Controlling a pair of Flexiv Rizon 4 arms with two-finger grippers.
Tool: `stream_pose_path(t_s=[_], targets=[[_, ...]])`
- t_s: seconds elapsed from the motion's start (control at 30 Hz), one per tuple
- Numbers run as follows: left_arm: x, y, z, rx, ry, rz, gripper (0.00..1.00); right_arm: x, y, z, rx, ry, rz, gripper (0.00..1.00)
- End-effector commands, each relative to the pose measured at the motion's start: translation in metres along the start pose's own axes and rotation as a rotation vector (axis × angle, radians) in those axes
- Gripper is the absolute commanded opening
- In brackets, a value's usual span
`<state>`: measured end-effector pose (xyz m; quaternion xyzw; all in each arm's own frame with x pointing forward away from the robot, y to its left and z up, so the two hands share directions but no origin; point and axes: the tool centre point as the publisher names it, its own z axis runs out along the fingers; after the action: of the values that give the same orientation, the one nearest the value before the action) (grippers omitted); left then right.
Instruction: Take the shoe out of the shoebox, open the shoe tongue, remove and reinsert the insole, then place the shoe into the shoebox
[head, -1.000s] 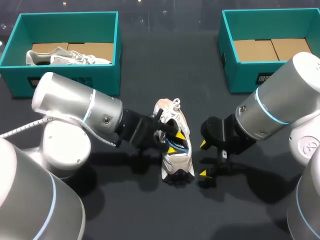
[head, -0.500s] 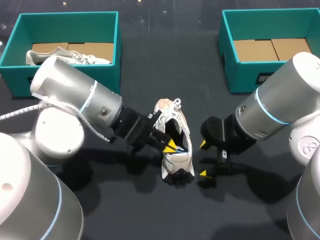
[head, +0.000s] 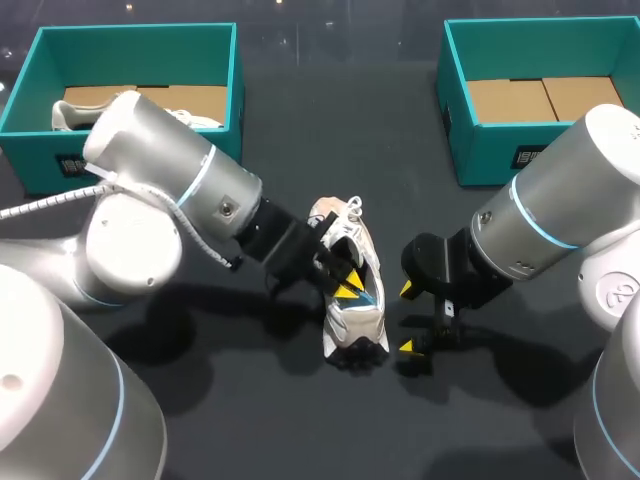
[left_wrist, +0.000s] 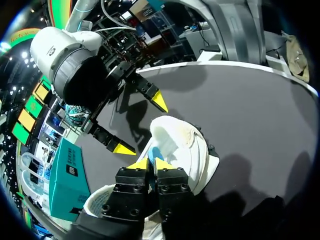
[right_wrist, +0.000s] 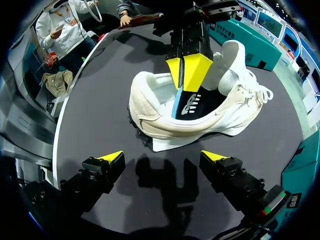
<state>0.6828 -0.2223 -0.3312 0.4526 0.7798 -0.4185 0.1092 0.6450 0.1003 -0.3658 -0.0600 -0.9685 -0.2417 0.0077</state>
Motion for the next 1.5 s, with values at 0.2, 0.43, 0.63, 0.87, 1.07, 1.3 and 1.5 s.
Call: stream_pose_path(t_s=[0.2, 0.43, 0.63, 0.87, 1.07, 1.3, 1.5], targets=[[0.0, -0.022, -0.041, 0.041, 0.056, 0.031, 0.29, 0.001, -0.001, 0.0, -0.002, -0.002, 0.0, 1.0], [-0.004, -0.025, -0.055, 0.01, 0.125, 0.078, 0.29, 0.001, -0.001, 0.0, -0.002, -0.002, 0.0, 1.0], [-0.015, -0.024, -0.064, -0.03, 0.204, 0.171, 0.28, 0.001, -0.001, 0.0, -0.002, -0.002, 0.0, 1.0], [-0.031, -0.026, -0.063, -0.028, 0.324, 0.258, 0.23, 0.001, -0.001, 0.0, -0.002, -0.002, 0.0, 1.0], [-0.041, -0.03, -0.069, -0.042, 0.446, 0.319, 0.24, 0.001, -0.001, 0.0, -0.002, -0.002, 0.0, 1.0], [-0.041, -0.03, -0.084, -0.053, 0.579, 0.338, 0.22, 0.001, -0.001, 0.0, -0.002, -0.002, 0.0, 1.0], [-0.035, -0.034, -0.09, 0.009, 0.758, 0.381, 0.0, 0.001, -0.001, 0.0, -0.002, -0.002, 0.0, 1.0]])
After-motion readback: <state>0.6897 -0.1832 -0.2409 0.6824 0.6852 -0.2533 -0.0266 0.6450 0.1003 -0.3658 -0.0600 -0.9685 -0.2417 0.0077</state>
